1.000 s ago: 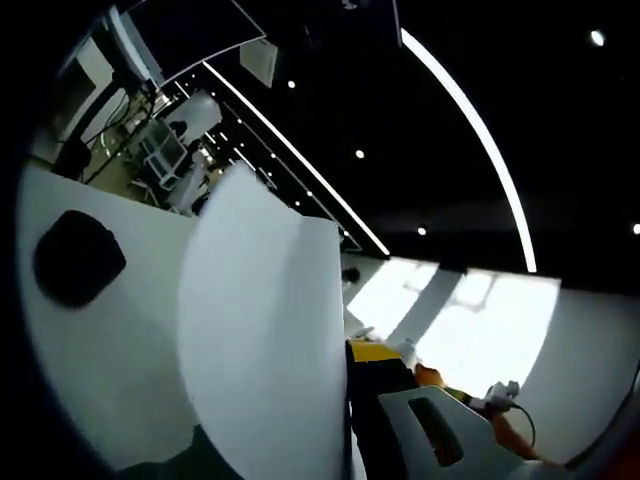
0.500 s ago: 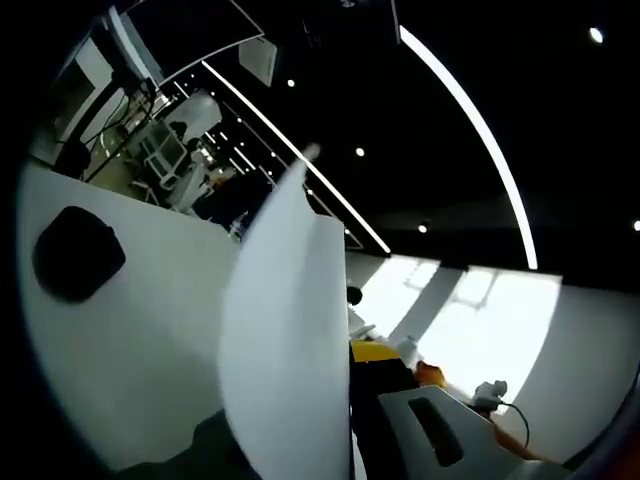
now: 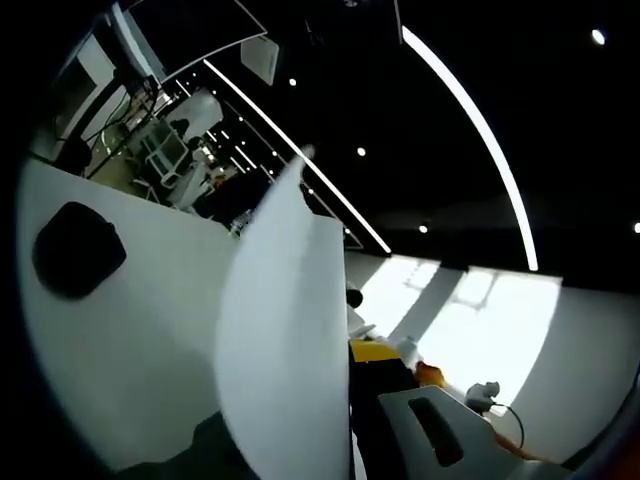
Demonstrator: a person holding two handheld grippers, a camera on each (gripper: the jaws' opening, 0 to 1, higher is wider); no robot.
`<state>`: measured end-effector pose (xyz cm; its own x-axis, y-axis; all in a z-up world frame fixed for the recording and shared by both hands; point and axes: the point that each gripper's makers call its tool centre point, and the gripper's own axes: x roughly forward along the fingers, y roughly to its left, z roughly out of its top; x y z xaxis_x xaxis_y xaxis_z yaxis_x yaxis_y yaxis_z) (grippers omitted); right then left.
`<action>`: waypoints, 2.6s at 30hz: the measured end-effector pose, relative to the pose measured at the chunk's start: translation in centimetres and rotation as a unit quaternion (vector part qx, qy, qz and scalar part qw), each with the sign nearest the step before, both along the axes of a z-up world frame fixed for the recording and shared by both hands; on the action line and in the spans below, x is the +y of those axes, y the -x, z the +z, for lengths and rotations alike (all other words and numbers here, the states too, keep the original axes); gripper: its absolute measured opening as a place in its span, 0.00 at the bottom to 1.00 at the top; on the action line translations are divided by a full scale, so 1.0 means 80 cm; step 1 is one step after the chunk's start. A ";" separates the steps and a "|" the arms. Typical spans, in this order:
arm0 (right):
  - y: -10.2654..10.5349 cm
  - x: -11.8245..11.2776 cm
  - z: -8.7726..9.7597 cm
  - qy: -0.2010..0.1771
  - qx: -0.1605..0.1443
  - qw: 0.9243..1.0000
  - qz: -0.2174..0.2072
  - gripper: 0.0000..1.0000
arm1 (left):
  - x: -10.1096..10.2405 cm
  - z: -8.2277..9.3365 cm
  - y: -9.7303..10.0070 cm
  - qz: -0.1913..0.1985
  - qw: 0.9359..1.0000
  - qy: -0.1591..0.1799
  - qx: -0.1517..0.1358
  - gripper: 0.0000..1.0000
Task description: Organize the stack of printing papers by aligning and flattening the scattered papers on the table
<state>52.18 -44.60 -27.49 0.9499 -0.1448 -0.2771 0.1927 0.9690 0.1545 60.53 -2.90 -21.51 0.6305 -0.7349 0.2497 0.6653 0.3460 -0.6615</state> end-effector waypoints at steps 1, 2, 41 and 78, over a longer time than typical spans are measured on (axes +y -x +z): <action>0.001 0.005 0.001 0.004 0.000 1.000 0.001 0.86 | 0.000 0.000 0.000 0.000 1.000 0.000 -0.001 0.06; 0.003 0.010 0.001 0.005 0.003 1.000 0.001 0.86 | 0.000 0.000 0.001 0.000 1.000 -0.001 -0.001 0.06; -0.012 -0.022 -0.064 0.055 0.089 0.995 -0.006 0.72 | -0.009 -0.008 0.006 -0.006 1.000 -0.011 -0.008 0.06; -0.022 0.005 -0.051 0.050 0.059 0.994 0.072 0.00 | -0.015 -0.010 0.006 -0.008 1.000 -0.016 -0.005 0.06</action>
